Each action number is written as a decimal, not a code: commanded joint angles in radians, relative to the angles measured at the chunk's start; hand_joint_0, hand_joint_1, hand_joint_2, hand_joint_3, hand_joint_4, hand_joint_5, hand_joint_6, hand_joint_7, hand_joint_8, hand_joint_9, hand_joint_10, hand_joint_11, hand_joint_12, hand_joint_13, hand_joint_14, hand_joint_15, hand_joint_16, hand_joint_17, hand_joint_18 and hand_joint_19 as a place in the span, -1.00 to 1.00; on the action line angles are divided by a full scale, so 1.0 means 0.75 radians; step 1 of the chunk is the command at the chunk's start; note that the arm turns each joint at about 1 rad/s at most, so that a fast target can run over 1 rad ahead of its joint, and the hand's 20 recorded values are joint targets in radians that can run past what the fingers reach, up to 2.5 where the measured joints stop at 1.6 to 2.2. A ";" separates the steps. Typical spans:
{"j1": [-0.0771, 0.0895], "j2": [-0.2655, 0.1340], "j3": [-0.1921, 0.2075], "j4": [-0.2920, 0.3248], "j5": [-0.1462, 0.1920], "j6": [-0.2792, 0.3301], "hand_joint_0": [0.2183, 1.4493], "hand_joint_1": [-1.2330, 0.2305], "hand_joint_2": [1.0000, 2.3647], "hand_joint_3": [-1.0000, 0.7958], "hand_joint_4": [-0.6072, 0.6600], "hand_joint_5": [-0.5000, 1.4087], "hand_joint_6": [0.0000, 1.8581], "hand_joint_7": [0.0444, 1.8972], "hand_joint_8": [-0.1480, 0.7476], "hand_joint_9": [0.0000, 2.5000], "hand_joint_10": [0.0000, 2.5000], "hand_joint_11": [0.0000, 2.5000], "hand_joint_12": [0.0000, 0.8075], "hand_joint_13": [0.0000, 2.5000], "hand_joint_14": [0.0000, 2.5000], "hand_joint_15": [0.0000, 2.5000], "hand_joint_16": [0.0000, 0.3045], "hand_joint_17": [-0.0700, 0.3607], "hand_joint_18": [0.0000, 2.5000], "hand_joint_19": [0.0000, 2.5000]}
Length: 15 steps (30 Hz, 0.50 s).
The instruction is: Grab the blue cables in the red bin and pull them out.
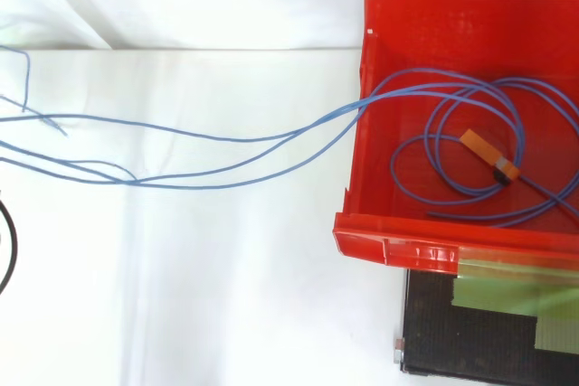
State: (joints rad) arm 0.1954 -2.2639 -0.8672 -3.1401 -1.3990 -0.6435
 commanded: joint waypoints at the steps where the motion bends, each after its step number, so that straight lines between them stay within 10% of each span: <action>1: 0.001 0.000 0.001 0.000 -0.002 0.000 0.08 -0.58 -1.00 -1.00 0.41 0.44 -0.69 -0.33 -0.04 -0.07 -0.98 -0.08 -0.18 0.03 -0.23 -0.04 -0.74 -0.27 -0.32 -0.13; 15: 0.001 0.002 -0.001 0.000 -0.002 0.000 0.01 -0.60 -1.00 -1.00 0.44 0.41 -0.67 -0.35 -0.02 -0.08 -0.98 -0.09 -0.18 0.01 -0.22 -0.07 -0.74 -0.26 -0.34 -0.13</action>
State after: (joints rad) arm 0.1958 -2.2635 -0.8668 -3.1401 -1.4004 -0.6435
